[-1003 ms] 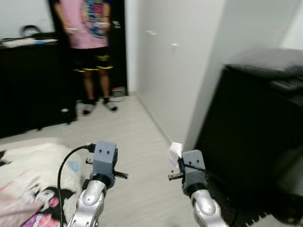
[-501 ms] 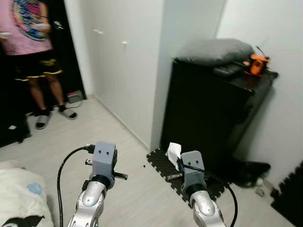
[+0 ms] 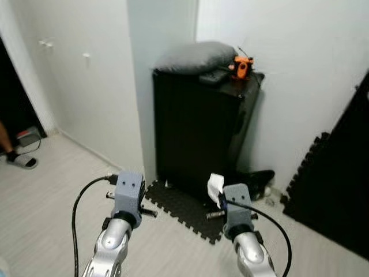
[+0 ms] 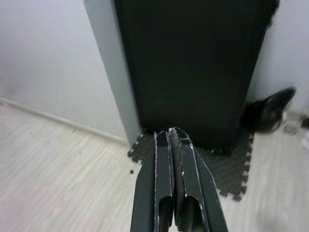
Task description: Clean up the room
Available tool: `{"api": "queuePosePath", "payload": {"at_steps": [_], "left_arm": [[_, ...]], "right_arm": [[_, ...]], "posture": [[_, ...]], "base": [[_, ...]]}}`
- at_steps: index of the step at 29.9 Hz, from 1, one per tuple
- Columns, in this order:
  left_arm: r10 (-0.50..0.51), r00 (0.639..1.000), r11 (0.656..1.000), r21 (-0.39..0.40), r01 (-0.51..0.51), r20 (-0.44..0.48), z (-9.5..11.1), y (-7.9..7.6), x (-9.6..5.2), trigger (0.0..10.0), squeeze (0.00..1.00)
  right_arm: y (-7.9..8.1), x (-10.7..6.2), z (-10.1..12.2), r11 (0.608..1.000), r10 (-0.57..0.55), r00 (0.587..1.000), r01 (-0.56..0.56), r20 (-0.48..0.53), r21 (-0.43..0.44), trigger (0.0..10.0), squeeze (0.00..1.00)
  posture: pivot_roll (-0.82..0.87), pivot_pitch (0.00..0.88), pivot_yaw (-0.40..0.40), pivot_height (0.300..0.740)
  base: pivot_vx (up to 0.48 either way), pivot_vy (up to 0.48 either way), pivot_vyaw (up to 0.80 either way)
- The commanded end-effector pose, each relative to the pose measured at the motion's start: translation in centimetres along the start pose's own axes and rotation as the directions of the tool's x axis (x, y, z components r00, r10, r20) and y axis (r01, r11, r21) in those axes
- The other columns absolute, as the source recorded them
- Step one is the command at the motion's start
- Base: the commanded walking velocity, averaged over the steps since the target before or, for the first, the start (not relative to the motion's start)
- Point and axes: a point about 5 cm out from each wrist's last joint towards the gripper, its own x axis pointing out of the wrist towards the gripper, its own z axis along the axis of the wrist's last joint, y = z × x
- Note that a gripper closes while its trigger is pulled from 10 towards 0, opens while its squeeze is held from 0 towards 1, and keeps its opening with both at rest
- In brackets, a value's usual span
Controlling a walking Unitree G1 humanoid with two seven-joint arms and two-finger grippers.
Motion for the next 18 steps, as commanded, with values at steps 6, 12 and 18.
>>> {"api": "queuePosePath", "payload": {"at_steps": [6, 12, 18], "left_arm": [[-0.011, 1.0, 1.0, 0.004, 0.011, -0.012, -0.18, -0.28, 0.01, 10.0, 0.0], [-0.012, 1.0, 1.0, 0.003, 0.012, -0.013, -0.2, -0.3, 0.02, 10.0, 0.0], [-0.01, 1.0, 1.0, 0.007, 0.01, -0.012, -0.19, -0.14, 0.0, 10.0, 0.0]], "right_arm": [[-0.68, -0.17, -0.41, 1.0, -0.029, 0.999, 0.029, -0.022, 0.01, 10.0, 0.0], [-0.76, -0.18, -0.42, 0.999, -0.033, 0.999, 0.033, -0.022, 0.012, 10.0, 0.0], [-0.67, -0.14, -0.38, 0.999, -0.035, 0.999, 0.035, -0.022, 0.014, 10.0, 0.0]], "posture": [[0.01, 0.042, 0.031, 0.74], [0.01, 0.041, 0.031, 0.74], [0.02, 0.038, 0.029, 0.74]], "base": [[0.0, 0.0, -0.8], [0.0, 0.0, -0.8], [0.0, 0.0, -0.8]]}}
